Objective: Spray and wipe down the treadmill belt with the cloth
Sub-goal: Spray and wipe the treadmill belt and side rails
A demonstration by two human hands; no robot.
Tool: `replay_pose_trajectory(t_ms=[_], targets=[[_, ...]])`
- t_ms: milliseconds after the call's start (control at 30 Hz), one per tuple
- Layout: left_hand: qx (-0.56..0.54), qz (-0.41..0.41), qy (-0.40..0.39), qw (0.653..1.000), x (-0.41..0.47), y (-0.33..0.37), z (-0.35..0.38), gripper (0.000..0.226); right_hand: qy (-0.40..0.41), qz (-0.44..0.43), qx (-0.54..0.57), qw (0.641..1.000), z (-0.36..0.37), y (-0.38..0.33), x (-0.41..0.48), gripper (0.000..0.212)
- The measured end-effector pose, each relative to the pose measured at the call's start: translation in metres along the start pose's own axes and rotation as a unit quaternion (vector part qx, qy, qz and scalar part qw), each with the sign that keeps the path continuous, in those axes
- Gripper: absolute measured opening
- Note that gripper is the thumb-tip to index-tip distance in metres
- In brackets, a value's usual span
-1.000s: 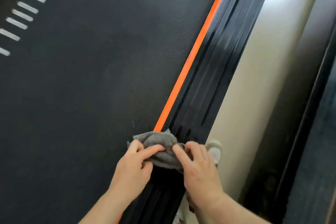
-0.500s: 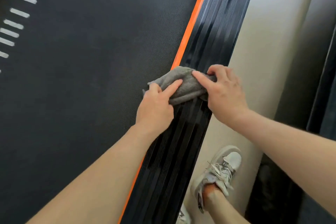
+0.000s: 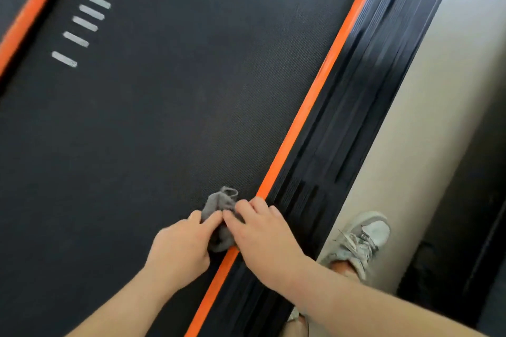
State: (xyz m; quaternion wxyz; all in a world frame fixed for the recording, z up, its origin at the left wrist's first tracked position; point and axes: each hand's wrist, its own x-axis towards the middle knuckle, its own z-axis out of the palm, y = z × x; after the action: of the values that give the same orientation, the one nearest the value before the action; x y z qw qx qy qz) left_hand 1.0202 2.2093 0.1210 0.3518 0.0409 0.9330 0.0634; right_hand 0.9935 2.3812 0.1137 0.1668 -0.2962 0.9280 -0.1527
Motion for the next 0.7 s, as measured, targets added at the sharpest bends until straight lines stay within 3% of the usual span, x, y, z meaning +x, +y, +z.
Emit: replay_pose_trajectory(t_ms=[67, 133, 267, 334, 467, 634, 701], targets=[[0.009, -0.033, -0.019, 0.999, -0.013, -0.005, -0.002, 0.049, -0.03, -0.046, 0.016, 0.998, 0.0, -0.002, -0.005, 0.03], [-0.008, -0.056, 0.022, 0.998, -0.004, -0.001, -0.016, 0.049, 0.003, -0.042, 0.007, 0.999, -0.008, 0.02, 0.001, 0.028], [-0.097, 0.023, 0.054, 0.994, 0.048, 0.024, -0.048, 0.068, 0.068, 0.036, -0.012, 0.997, -0.04, 0.086, 0.021, 0.049], [-0.095, 0.08, 0.062, 0.99, 0.08, 0.042, -0.066, 0.073, 0.102, 0.096, -0.026, 0.99, -0.06, 0.122, 0.033, 0.052], [-0.124, 0.112, 0.076, 0.983, 0.12, 0.096, -0.099, 0.077, 0.142, 0.26, -0.023, 0.955, -0.092, 0.182, 0.032, 0.051], [-0.13, 0.062, 0.055, 0.988, 0.107, 0.119, -0.097, 0.03, 0.107, 0.246, 0.017, 0.963, -0.066, 0.156, -0.024, 0.051], [-0.07, 0.036, 0.012, 0.997, 0.097, 0.119, -0.095, 0.025, 0.093, 0.276, 0.065, 0.954, -0.063, 0.146, -0.04, 0.054]])
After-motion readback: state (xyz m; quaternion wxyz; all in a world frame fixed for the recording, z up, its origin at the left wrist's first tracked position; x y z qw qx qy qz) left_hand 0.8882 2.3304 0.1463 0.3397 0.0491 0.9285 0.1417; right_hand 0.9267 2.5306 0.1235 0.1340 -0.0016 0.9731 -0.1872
